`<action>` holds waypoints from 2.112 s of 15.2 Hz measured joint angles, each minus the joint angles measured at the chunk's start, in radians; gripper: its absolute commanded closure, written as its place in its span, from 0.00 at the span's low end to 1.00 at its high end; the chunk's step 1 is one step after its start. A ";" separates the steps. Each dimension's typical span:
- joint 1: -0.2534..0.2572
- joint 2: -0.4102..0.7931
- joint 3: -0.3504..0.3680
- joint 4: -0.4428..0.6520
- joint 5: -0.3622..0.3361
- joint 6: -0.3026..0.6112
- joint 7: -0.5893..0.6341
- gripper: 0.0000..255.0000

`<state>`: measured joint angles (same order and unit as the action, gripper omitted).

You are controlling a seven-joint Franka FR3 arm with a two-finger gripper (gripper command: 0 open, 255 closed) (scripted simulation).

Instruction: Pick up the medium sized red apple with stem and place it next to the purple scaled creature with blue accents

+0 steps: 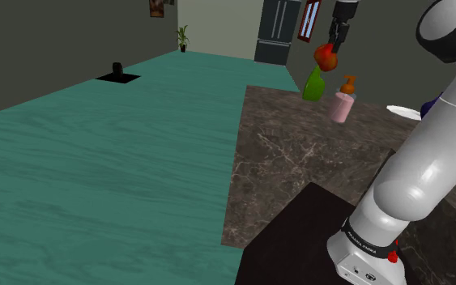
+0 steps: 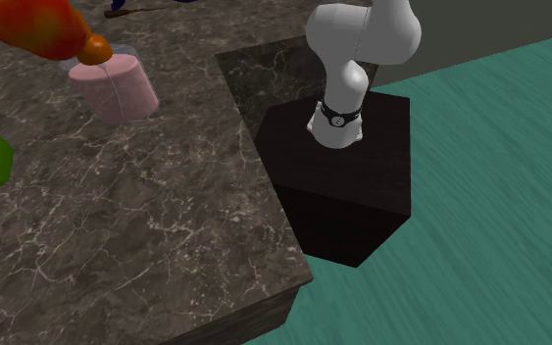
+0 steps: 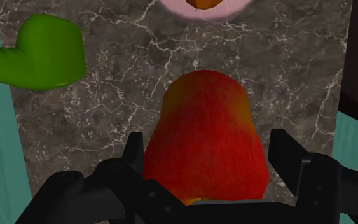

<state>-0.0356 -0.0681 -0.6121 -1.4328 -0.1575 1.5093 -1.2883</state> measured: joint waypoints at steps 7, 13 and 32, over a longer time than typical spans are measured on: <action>-0.019 0.082 -0.024 0.181 0.051 -0.110 -0.045 1.00; -0.067 0.187 -0.054 0.393 0.127 -0.232 -0.101 1.00; -0.040 -0.208 -0.016 0.137 -0.132 -0.286 -0.147 1.00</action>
<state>-0.0757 -0.2764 -0.6276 -1.2962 -0.2895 1.2237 -1.4349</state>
